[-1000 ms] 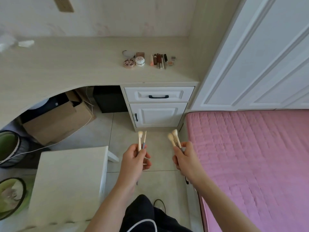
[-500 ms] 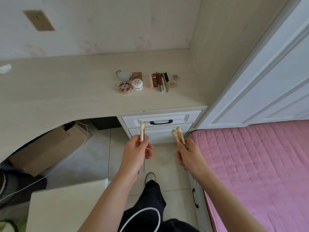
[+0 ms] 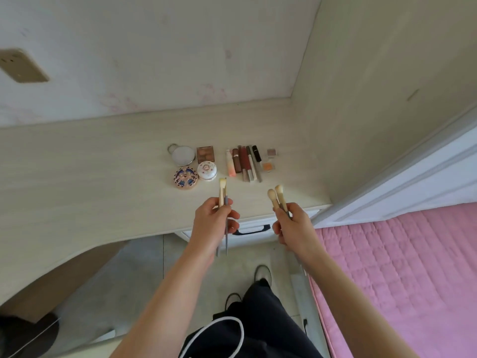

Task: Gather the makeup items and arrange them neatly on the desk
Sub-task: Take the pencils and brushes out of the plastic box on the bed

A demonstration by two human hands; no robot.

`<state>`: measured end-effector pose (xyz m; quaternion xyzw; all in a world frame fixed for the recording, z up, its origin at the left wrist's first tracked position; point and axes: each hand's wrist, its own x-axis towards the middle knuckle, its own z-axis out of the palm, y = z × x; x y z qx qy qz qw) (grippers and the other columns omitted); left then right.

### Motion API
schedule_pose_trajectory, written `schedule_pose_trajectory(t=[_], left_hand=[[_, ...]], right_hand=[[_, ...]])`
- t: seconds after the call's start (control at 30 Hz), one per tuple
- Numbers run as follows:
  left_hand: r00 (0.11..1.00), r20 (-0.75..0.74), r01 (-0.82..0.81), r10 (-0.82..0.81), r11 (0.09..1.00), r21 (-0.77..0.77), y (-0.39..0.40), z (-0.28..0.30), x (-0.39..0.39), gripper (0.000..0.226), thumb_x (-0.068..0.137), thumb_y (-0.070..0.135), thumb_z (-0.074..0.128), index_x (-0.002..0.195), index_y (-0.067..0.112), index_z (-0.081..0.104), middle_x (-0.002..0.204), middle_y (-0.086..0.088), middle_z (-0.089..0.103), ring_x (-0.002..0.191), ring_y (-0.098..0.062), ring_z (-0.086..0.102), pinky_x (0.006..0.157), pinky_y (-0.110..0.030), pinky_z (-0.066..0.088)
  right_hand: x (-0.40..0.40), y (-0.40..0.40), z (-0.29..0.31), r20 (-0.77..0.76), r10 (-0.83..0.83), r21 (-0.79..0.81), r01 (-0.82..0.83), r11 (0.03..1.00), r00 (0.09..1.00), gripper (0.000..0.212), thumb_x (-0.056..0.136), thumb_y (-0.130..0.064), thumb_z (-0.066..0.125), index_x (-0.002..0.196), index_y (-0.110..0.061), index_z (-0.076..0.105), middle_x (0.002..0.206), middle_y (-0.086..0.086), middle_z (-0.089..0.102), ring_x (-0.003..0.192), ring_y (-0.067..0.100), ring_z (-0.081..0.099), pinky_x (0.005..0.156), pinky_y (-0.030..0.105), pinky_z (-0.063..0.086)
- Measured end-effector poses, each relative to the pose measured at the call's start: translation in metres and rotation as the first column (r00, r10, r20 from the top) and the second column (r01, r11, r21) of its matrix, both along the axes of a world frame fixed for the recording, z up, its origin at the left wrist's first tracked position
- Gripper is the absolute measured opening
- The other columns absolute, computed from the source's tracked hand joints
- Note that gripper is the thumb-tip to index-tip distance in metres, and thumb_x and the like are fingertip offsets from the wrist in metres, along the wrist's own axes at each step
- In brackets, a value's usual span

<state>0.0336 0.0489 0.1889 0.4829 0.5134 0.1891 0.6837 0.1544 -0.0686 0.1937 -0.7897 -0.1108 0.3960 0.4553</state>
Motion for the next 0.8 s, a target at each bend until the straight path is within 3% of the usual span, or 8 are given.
schedule_pose_trajectory(t=[0.27, 0.5, 0.67, 0.8], left_hand=[[0.998, -0.038, 0.049, -0.052, 0.997, -0.066, 0.025, -0.015, 0.068, 0.01, 0.094, 0.008, 0.051, 0.099, 0.007, 0.06, 0.07, -0.009, 0.072, 0.051, -0.017, 0.06, 0.054, -0.029, 0.051], [0.985, -0.123, 0.104, -0.119, 0.987, -0.12, 0.037, -0.038, 0.142, 0.012, 0.096, 0.014, 0.053, 0.102, 0.005, 0.058, 0.071, -0.009, 0.072, 0.048, -0.015, 0.057, 0.05, -0.025, 0.047], [0.944, -0.25, 0.202, -0.214, 0.977, -0.073, 0.045, -0.059, 0.193, 0.014, 0.096, 0.017, 0.049, 0.102, 0.013, 0.061, 0.071, 0.002, 0.074, 0.067, -0.013, 0.052, 0.055, -0.02, 0.039], [0.907, -0.296, 0.279, -0.299, 0.954, -0.108, 0.052, -0.072, 0.229, 0.012, 0.093, 0.013, 0.047, 0.098, 0.013, 0.059, 0.068, 0.001, 0.073, 0.042, -0.006, 0.034, 0.043, -0.019, 0.031]], right_hand=[[0.07, 0.034, -0.009, -0.062, -0.004, -0.026, 0.003, 1.0, 0.998, 0.019, 0.097, -0.026, 0.043, 0.097, -0.013, 0.056, 0.062, 0.001, 0.055, 0.038, 0.008, 0.038, 0.036, 0.019, 0.027], [0.142, 0.058, -0.027, -0.073, -0.015, -0.086, 0.009, 0.996, 0.997, 0.019, 0.096, -0.019, 0.039, 0.094, -0.01, 0.056, 0.062, 0.005, 0.055, 0.04, 0.014, 0.039, 0.037, 0.02, 0.027], [0.19, 0.068, -0.046, -0.059, -0.04, -0.117, 0.033, 0.993, 0.997, 0.019, 0.097, -0.016, 0.039, 0.096, -0.01, 0.057, 0.069, 0.007, 0.059, 0.048, 0.017, 0.048, 0.043, 0.026, 0.035], [0.219, 0.081, -0.062, -0.036, -0.06, -0.148, 0.054, 0.987, 0.998, 0.02, 0.098, -0.013, 0.04, 0.098, -0.007, 0.059, 0.071, 0.007, 0.059, 0.049, 0.017, 0.053, 0.045, 0.026, 0.042]])
